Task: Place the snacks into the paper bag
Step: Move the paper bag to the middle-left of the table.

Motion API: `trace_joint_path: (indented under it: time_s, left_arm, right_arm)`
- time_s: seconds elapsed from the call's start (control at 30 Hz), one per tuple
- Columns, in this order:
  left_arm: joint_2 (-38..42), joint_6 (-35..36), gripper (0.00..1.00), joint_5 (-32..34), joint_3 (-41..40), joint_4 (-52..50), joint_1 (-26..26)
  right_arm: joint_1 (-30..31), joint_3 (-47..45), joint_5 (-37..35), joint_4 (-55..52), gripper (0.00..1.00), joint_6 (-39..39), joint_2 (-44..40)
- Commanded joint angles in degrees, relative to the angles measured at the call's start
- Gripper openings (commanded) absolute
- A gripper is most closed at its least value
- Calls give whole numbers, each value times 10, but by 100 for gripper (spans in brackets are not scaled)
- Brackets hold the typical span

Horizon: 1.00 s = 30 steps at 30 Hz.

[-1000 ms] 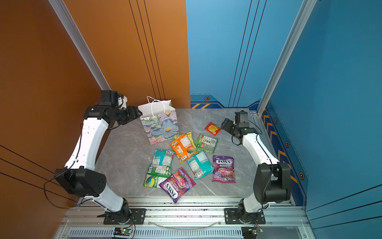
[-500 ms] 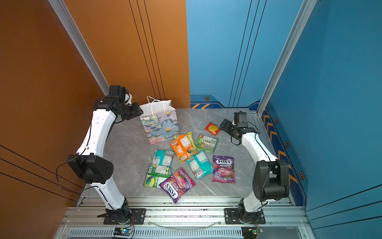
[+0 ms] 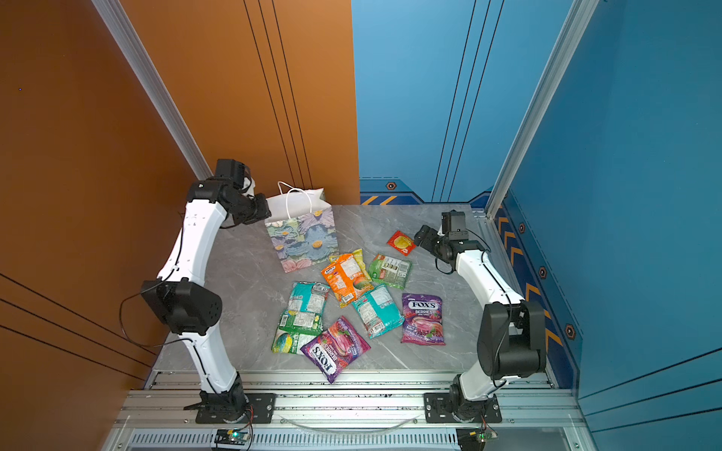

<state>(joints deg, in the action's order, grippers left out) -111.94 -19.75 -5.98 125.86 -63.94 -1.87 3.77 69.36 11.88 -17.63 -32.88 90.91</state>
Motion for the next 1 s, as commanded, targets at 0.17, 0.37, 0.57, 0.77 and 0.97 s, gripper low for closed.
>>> trace_joint_path:
  time_s: [0.17, 0.37, 0.57, 0.77, 0.97]
  left_arm:
    - [5, 11, 10, 32, 15, -36, -1]
    - [38, 3, 0, 42, -22, -40, 0]
    - [92, -6, 0, 55, -65, -43, 5]
    - [164, -14, 0, 68, -138, -42, 12]
    - [251, -31, 0, 69, -238, -42, 19]
  right_arm:
    - [3, 2, 12, -7, 91, -4, 13]
    - [3, 4, 24, 2, 91, -13, 21]
    - [4, 10, 46, 11, 90, -22, 38]
    - [8, 17, 69, 16, 90, -30, 55]
    - [14, 27, 80, 17, 89, -31, 68]
